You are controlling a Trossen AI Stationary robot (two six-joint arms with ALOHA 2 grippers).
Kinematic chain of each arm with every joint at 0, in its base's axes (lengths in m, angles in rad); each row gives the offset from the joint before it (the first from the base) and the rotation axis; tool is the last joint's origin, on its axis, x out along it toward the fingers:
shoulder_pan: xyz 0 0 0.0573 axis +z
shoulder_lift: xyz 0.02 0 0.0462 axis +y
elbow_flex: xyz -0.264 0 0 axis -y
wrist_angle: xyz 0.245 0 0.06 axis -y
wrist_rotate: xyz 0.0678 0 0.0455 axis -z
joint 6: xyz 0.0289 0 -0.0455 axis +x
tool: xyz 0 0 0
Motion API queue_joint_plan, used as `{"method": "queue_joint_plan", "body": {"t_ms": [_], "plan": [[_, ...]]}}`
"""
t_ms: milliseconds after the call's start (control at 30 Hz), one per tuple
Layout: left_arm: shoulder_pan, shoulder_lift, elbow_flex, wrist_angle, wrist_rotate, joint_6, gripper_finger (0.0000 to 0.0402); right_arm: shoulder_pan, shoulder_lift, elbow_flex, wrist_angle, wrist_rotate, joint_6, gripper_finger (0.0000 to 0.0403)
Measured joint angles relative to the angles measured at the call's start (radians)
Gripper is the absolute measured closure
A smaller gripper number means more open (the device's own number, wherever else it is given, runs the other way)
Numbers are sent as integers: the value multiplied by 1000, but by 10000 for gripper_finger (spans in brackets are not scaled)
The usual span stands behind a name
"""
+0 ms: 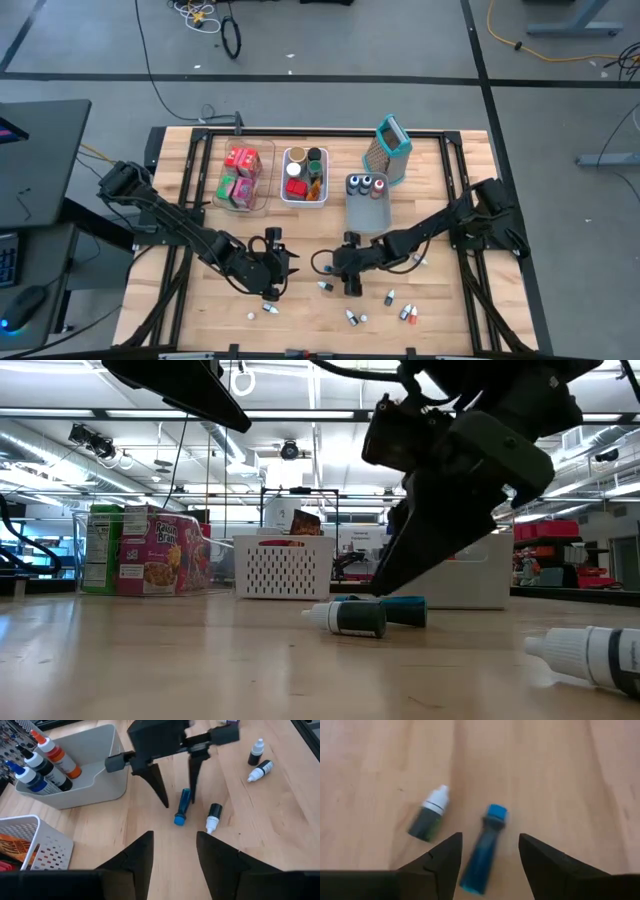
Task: Pick & Place Kitchen Items
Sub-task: Put the small blue food coloring into the gray bin
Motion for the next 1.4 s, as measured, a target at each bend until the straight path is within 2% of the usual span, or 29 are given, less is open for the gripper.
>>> {"method": "queue_joint_plan", "body": {"t_ms": [233, 400, 667, 767, 933, 1067, 1200, 1333, 1400], "plan": [[0, 0, 0, 0, 0, 4, 248, 10, 44, 0, 0, -9, 101, 216], [0, 0, 0, 1, 0, 3, 248, 39, 71, 2, 17, 66, 109, 240], [0, 0, 0, 1, 1, -3, 248, 51, 72, 2, 11, 110, 117, 334], [0, 0, 0, 1, 5, -6, 248, 50, 54, -1, 18, 63, 130, 360], [0, 0, 0, 1, 31, -6, 248, 52, -47, -2, -1, 52, 118, 349], [0, 0, -1, 1, 31, -8, 248, 46, -162, -2, -106, 92, 111, 332], [0, 0, -1, 5, 31, -8, 248, 31, -311, -2, -273, 195, 124, 340], [0, 0, -1, 6, 34, -8, 248, -3, -447, -1, -444, 389, 162, 351], [0, 0, -1, 9, 35, -8, 248, -33, -490, 0, -532, 440, 200, 351]]}}
